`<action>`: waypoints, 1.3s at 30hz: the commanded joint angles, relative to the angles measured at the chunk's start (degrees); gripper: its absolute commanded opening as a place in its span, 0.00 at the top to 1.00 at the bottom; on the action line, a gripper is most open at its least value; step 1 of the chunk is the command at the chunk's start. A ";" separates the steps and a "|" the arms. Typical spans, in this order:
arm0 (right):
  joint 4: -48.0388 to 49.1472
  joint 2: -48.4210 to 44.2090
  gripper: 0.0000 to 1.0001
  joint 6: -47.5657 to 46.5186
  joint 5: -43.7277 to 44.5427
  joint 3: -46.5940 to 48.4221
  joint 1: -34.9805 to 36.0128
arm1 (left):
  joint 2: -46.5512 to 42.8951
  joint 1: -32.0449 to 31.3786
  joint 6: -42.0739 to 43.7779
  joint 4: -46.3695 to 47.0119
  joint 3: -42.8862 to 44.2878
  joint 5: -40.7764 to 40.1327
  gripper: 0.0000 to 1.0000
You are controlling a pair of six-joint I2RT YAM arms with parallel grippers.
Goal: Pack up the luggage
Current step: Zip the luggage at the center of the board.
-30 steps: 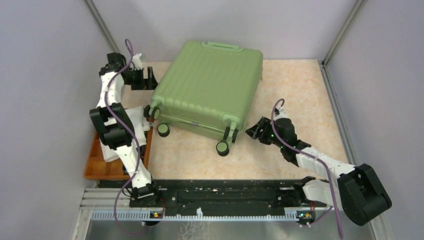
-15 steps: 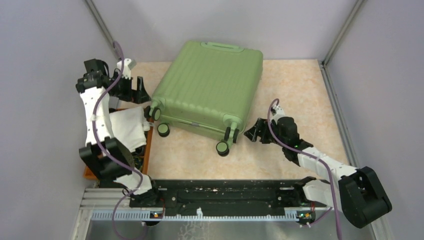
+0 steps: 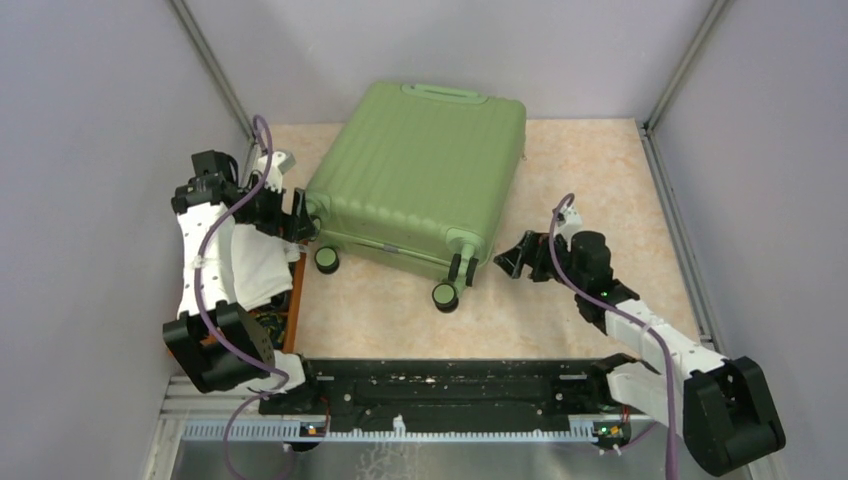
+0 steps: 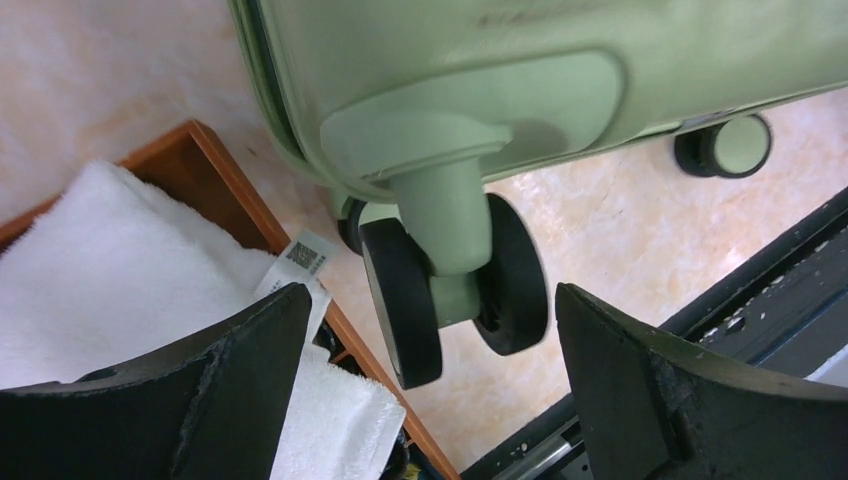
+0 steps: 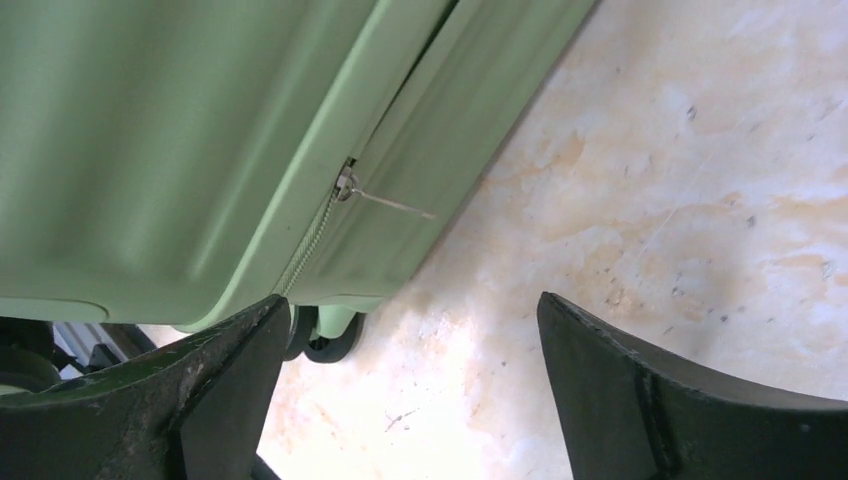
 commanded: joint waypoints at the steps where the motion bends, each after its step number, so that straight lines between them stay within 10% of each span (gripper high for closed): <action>1: 1.05 -2.69 0.02 0.11 -5.49 -0.56 -5.19 | -1.13 -2.24 0.68 8.85 -4.61 -4.29 0.01; 16: 14.64 7.98 0.09 0.77 -13.49 -1.57 -7.46 | 3.45 -9.10 1.90 8.99 -1.22 -8.86 0.02; 23: 20.51 14.05 0.07 -0.62 -16.89 0.09 -7.51 | 3.02 -9.94 -0.53 9.47 6.68 -8.45 0.33; 39: 28.69 29.65 0.28 -9.71 -28.28 9.85 -7.90 | 6.50 -13.16 -4.34 6.16 13.40 -6.89 0.41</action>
